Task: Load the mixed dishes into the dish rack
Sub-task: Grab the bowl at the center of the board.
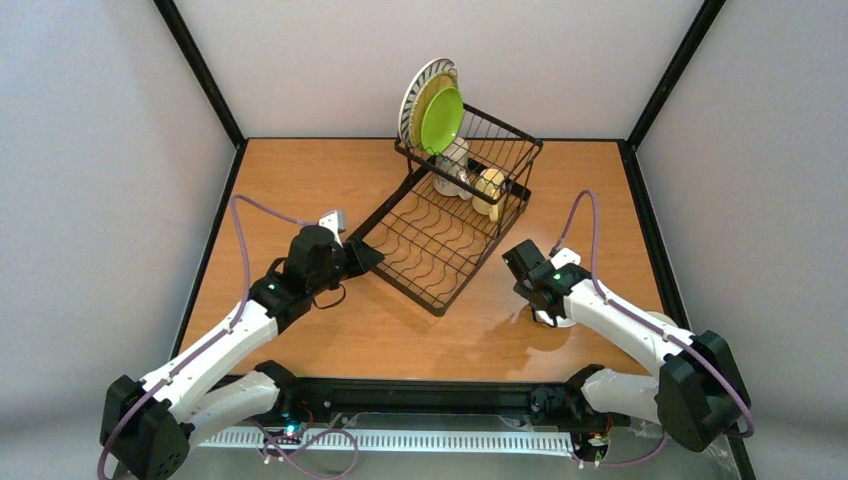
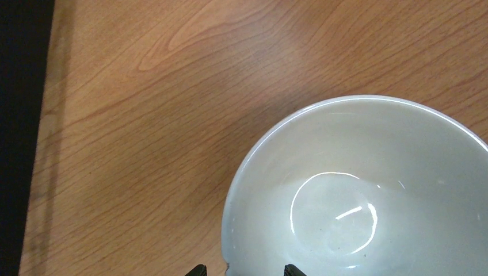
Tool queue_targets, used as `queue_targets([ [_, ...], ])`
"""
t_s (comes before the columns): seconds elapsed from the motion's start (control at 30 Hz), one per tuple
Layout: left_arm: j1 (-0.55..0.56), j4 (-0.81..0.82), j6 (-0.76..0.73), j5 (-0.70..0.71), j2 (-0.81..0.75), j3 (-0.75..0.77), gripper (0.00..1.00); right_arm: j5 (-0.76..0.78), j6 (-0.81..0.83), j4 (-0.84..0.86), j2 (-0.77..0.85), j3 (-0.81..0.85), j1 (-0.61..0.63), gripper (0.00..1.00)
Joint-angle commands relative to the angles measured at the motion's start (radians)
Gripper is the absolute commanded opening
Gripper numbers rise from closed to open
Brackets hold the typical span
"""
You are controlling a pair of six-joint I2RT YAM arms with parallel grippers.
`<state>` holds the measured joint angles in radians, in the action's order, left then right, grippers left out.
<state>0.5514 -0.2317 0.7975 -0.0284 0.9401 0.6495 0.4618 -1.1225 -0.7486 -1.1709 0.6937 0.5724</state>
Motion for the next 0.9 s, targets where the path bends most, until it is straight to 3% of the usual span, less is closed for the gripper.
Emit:
queue_targets([
  [0.0,0.007,0.029,0.014,0.002,0.013,-0.008,0.86,-0.017,0.019,0.038,-0.020,-0.028,-0.023,0.77],
  [0.17,0.007,0.037,0.016,0.000,0.025,-0.013,0.86,-0.037,0.025,0.064,-0.030,-0.045,-0.035,0.71],
  [0.33,0.007,0.042,0.018,0.000,0.033,-0.022,0.86,-0.046,0.026,0.076,-0.038,-0.051,-0.039,0.58],
  [0.7,0.007,0.038,0.022,0.008,0.036,-0.032,0.86,-0.067,0.019,0.094,-0.044,-0.076,-0.039,0.04],
  [0.87,0.007,0.032,0.024,0.011,0.031,-0.035,0.86,-0.076,0.018,0.091,-0.033,-0.076,-0.039,0.02],
])
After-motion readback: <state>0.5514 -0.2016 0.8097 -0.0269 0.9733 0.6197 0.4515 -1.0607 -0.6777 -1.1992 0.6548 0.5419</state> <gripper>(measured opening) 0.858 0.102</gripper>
